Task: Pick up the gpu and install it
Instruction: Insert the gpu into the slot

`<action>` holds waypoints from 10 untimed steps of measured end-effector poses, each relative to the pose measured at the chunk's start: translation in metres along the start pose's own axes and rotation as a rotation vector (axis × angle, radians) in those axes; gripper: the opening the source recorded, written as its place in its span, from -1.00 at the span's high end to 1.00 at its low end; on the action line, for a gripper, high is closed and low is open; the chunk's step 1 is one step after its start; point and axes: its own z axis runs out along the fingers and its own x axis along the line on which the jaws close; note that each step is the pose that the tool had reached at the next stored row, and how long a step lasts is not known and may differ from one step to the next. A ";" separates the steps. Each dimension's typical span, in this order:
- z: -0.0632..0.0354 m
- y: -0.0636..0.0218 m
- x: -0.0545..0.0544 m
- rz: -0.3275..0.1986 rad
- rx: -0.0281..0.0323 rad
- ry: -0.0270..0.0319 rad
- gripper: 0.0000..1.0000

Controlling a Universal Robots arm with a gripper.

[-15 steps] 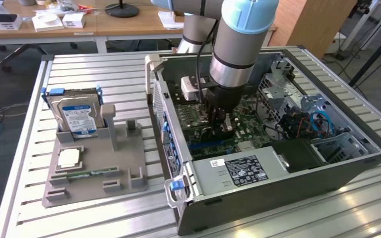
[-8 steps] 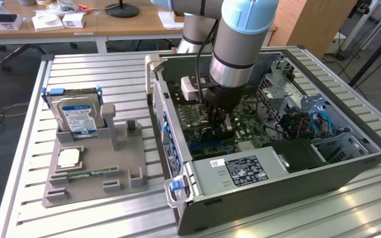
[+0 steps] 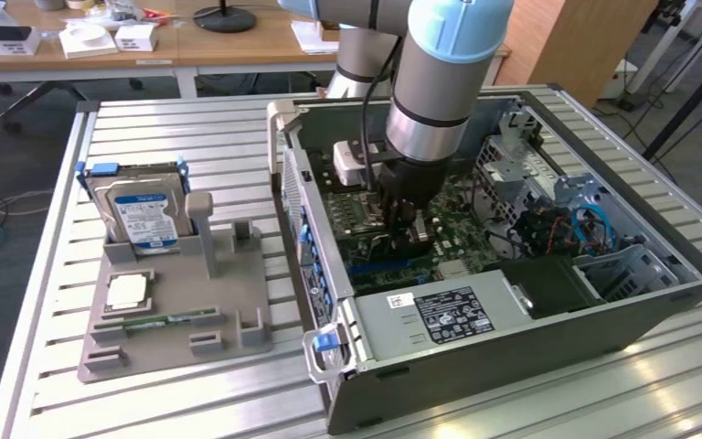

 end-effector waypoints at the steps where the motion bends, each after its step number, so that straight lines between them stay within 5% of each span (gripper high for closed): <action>1: 0.0001 0.0004 0.000 0.001 -0.0002 -0.0002 0.46; 10: 0.0000 -0.0001 0.000 0.000 0.0002 0.0002 0.33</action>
